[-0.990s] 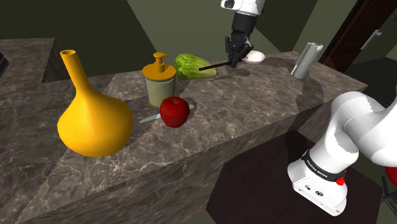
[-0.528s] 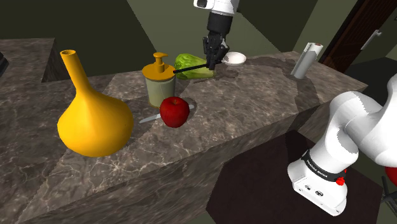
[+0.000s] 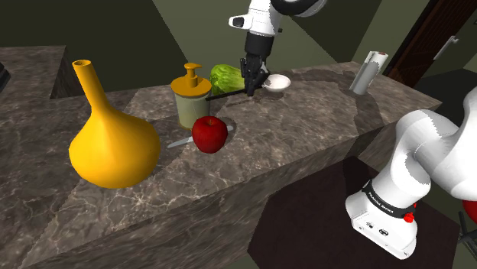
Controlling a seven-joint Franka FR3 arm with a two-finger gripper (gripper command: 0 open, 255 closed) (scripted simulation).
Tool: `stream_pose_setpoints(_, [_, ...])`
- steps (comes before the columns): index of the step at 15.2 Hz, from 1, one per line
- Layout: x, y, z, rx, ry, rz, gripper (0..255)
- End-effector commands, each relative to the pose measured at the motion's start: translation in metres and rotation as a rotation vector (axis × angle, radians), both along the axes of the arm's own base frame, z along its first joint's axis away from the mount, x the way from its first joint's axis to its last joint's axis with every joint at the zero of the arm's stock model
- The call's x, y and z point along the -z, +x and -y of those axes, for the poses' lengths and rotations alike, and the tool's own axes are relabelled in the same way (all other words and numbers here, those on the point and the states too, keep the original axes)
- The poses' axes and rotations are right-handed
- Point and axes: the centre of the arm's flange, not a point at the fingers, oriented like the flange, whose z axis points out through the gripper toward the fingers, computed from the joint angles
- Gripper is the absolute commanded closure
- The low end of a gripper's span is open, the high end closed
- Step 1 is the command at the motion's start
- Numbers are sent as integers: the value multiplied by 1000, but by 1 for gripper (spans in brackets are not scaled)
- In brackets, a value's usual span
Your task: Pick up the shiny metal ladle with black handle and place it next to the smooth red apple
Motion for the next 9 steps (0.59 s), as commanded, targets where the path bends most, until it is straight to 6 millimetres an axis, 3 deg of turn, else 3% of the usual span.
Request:
stream_pose_setpoints(1, [10,0,1,0,0,0,255])
stream_pose_setpoints(9, [52,0,1,0,0,0,255])
